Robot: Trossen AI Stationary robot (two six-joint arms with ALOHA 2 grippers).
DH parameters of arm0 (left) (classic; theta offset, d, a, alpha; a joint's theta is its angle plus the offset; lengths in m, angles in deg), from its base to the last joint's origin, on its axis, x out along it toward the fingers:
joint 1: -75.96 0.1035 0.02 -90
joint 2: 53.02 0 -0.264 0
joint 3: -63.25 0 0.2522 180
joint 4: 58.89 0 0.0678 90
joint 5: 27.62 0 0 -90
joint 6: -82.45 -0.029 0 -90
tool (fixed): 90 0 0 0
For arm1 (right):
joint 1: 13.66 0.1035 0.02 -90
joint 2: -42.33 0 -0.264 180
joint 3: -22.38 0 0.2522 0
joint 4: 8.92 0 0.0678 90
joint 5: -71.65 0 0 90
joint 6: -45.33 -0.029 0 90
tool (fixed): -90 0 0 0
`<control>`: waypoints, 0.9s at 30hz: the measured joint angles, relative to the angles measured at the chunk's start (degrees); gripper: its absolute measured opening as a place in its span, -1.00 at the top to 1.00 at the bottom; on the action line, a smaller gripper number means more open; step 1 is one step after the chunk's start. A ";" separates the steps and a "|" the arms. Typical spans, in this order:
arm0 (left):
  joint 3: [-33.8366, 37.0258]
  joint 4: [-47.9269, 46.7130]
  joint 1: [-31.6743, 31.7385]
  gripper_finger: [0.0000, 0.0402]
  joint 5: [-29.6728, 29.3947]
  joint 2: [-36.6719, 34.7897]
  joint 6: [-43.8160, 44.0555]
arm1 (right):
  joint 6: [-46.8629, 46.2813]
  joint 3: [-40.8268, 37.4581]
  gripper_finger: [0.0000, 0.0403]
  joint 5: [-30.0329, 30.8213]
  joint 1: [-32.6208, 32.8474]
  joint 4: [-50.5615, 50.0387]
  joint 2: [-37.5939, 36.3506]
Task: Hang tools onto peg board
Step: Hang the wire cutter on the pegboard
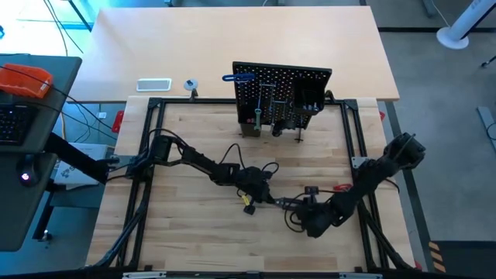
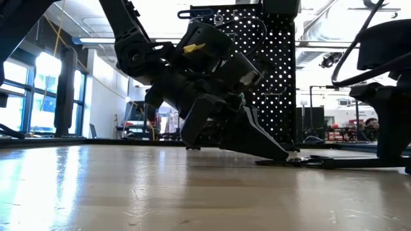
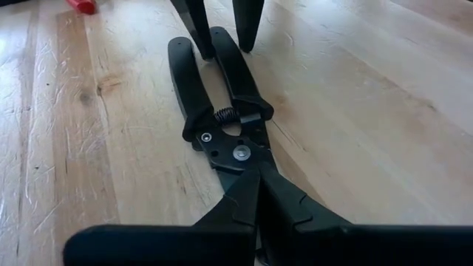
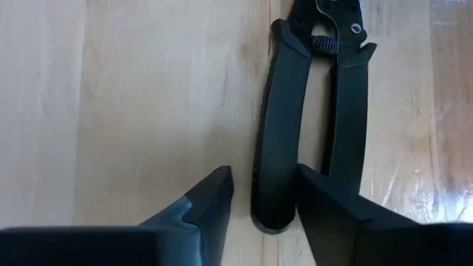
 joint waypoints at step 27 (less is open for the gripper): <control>0.48 -3.93 -0.07 0.64 -0.27 -7.77 -0.53 | 1.28 6.78 0.70 0.24 -1.21 -13.06 -1.94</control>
